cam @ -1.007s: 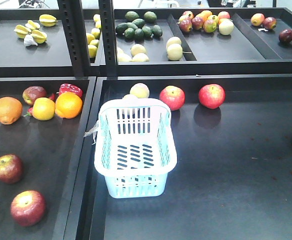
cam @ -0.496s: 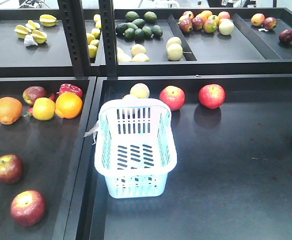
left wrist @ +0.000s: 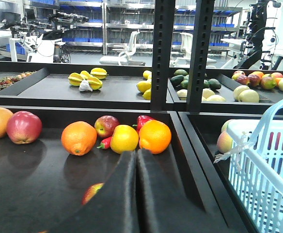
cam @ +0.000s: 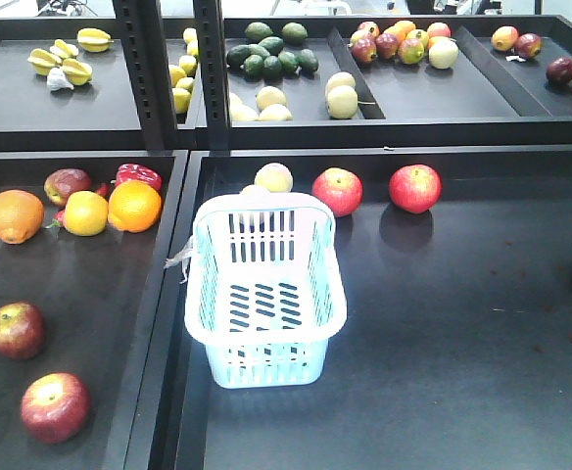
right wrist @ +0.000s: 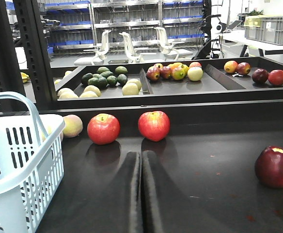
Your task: Pick three apples into basket with both arms
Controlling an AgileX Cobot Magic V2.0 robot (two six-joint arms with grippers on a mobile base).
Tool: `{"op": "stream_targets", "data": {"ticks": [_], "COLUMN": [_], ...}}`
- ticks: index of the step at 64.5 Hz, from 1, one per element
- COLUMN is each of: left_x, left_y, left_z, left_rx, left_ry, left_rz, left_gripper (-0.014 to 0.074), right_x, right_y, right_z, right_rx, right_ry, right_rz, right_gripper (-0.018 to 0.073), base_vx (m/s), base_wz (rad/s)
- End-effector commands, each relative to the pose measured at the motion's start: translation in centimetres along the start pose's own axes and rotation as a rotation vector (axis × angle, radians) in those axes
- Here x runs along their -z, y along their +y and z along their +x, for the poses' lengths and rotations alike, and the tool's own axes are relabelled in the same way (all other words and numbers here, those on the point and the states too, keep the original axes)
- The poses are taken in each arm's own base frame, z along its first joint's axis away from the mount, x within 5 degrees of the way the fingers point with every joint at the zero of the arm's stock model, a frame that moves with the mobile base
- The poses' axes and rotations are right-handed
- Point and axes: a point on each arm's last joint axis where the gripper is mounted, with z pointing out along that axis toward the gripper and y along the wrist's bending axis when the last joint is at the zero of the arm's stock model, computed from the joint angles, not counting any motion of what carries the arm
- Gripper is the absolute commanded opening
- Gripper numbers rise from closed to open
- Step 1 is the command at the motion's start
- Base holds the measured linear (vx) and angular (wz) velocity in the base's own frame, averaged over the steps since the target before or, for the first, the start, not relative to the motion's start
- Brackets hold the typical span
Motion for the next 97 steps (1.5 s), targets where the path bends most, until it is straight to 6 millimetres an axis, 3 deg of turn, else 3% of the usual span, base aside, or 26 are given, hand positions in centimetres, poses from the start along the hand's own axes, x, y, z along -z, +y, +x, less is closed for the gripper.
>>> {"op": "stream_targets", "data": {"ticks": [1,13,29,41,50,57,67,74,83,97], "left_x": [0.0,0.0,0.1,0.3,1.0,2.6,5.8,6.1,4.0,-2.7], "left_y": [0.0,-0.1,0.0,0.1,-0.2,-0.6,-1.5,-2.6,-4.1,-6.1], "left_z": [0.1,0.1,-0.3,-1.5,-4.5,-9.2,-16.5,-20.1,-23.1,-25.0], "left_rx": [0.108,0.710,0.842,1.325,1.428,1.342,0.953,0.696,0.425,0.129], "left_ry": [-0.060,-0.052,-0.078,-0.125,-0.183,-0.287,-0.450,-0.427,-0.307,-0.102], "left_rz": [0.008,0.036,0.045,0.079,0.156,0.261,0.326,0.340,0.379,0.516], "left_gripper": [-0.0006,-0.0006,-0.0006,-0.0006,-0.0006,-0.0006,-0.0006,-0.0006,-0.0006,0.0021], "right_x": [0.0,0.0,0.0,0.0,0.0,0.0,0.0,0.0,0.0,0.0], "right_y": [0.0,0.0,0.0,0.0,0.0,0.0,0.0,0.0,0.0,0.0], "right_z": [-0.2,-0.2,-0.2,-0.2,-0.2,-0.2,-0.2,-0.2,-0.2,-0.2], "right_rx": [0.013,0.013,0.013,0.013,0.013,0.013,0.013,0.013,0.013,0.013], "right_ry": [-0.068,-0.068,-0.068,-0.068,-0.068,-0.068,-0.068,-0.068,-0.068,-0.068], "right_rz": [0.004,0.004,0.004,0.004,0.004,0.004,0.004,0.004,0.004,0.004], "right_gripper": [-0.0004,-0.0004,-0.0004,-0.0004,-0.0004,-0.0004,-0.0004,-0.0004,-0.0004,-0.0004], "base_vx": [0.00,0.00,0.00,0.00,0.00,0.00,0.00,0.00,0.00,0.00], "base_wz": [0.00,0.00,0.00,0.00,0.00,0.00,0.00,0.00,0.00,0.00]}}
